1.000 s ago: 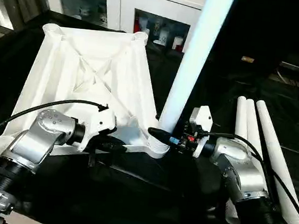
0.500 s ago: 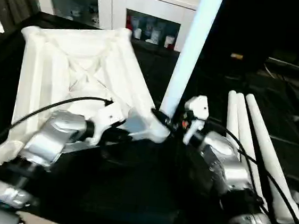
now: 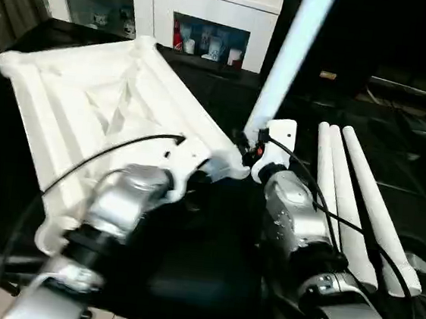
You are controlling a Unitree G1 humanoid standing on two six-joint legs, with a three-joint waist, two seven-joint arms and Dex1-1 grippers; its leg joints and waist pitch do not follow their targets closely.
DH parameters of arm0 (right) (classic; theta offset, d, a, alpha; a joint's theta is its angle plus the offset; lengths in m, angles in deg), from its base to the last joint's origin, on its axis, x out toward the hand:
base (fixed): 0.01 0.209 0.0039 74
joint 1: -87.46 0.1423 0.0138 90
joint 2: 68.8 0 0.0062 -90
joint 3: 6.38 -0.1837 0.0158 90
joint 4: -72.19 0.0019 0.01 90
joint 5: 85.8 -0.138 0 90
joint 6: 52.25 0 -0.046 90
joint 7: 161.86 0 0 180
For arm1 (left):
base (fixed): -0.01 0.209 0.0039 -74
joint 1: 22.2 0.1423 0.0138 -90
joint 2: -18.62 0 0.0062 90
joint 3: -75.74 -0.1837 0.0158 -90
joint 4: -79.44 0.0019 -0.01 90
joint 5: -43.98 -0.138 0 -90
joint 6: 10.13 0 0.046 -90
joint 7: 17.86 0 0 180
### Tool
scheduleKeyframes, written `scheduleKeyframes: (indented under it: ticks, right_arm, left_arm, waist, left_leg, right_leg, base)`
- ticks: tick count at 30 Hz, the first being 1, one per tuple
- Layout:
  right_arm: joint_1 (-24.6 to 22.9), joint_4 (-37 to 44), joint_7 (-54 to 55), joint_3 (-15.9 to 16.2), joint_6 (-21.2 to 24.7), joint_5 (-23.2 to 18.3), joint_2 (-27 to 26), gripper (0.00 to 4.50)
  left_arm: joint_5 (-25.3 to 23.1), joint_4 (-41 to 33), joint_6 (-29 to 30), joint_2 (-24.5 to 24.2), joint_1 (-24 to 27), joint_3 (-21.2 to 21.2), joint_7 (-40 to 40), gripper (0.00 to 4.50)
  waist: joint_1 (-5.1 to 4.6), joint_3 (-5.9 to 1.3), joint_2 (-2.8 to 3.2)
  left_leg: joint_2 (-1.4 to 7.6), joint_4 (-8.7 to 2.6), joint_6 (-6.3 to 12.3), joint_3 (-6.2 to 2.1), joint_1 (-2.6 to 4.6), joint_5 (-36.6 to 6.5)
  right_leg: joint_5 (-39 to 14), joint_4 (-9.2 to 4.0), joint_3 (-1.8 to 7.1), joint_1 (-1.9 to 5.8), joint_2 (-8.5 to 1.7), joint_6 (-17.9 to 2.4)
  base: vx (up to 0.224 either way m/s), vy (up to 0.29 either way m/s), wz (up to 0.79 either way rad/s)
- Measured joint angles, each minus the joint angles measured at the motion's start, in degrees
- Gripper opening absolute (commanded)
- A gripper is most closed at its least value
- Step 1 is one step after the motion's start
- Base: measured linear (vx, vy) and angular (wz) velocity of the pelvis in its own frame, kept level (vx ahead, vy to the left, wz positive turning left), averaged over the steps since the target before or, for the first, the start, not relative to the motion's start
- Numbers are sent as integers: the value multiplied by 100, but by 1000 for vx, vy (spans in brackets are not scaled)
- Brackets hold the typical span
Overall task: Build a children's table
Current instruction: Insert table leg to table base
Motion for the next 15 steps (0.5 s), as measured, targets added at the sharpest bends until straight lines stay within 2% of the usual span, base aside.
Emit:
scheduleKeyframes:
  ticks: [1,2,3,4,5,6,7,9,10,11,13,15]
  right_arm:
    - [22,-39,131,-27,-44,11,-56,189]
    - [16,-58,242,-76,-78,12,-68,189]
    - [25,-107,353,-134,-94,16,-74,188]
    - [112,-149,421,-126,-96,54,-74,188]
    - [147,-167,461,-121,-99,78,-83,188]
    - [177,-195,478,-117,-102,84,-107,188]
    - [195,-200,493,-147,-136,78,-108,188]
    - [232,-235,521,-191,-180,72,-124,188]
    - [278,-330,536,-213,-180,71,-148,188]
    - [294,-381,543,-225,-180,73,-164,188]
    - [297,-403,536,-231,-181,77,-187,188]
    - [319,-403,418,-222,-180,78,-192,188]
  left_arm:
    - [-14,1,37,75,-2,28,-88,0]
    - [-34,31,79,168,-27,26,-170,0]
    - [-52,80,104,279,-66,18,-286,0]
    - [-56,32,103,317,-77,40,-368,0]
    - [-53,-5,106,349,-55,47,-417,0]
    - [-30,-53,107,364,4,65,-443,0]
    - [5,-74,104,390,11,86,-466,0]
    - [-3,-95,124,389,-23,71,-488,0]
    - [-7,-92,135,364,-24,32,-485,0]
    - [-22,-89,142,345,-13,27,-484,0]
    - [-50,-122,119,258,23,-28,-422,0]
    - [-63,-254,89,126,81,-95,-337,0]
  waist:
    - [30,36,26]
    - [95,75,49]
    - [212,51,-140]
    - [248,25,-335]
    - [301,50,-288]
    - [360,36,-164]
    - [335,14,10]
    - [244,-14,-3]
    - [213,-26,-34]
    - [197,-36,-55]
    - [180,-33,-72]
    - [171,-35,-95]
  left_leg:
    - [10,-42,1,4,-9,0]
    - [20,-67,1,71,-3,0]
    - [11,-95,0,314,33,1]
    - [13,-27,21,369,27,-35]
    - [-7,275,78,191,-14,-153]
    - [-89,489,109,-137,-17,-170]
    - [-123,358,2,-301,63,-77]
    - [-88,256,-28,-272,50,-56]
    - [-88,197,-28,-225,51,-56]
    - [-86,192,-27,-197,53,-56]
    - [-69,180,-26,-140,90,-57]
    - [-70,137,-26,-140,98,-57]
  right_leg:
    - [-108,80,-90,84,-38,-52]
    - [-290,458,-94,72,-79,-166]
    - [-457,799,31,124,-110,-211]
    - [-378,816,185,70,-93,54]
    - [-380,798,149,35,-108,58]
    - [-381,767,78,70,-112,57]
    - [-376,711,-83,74,-96,51]
    - [-313,574,-37,69,-29,-52]
    - [-186,492,27,74,4,-145]
    - [-95,457,70,84,19,-156]
    - [-39,430,99,78,20,-133]
    - [-51,420,97,75,20,-115]
  base:
    - [-88,28,-5]
    - [-69,-40,26]
    - [-69,-40,26]
    - [-8,-112,21]
    - [-9,-66,-4]
    - [61,-41,-39]
    - [81,72,-35]
    - [41,36,-18]
    - [0,0,0]
    - [0,0,0]
    - [0,0,0]
    - [0,0,0]
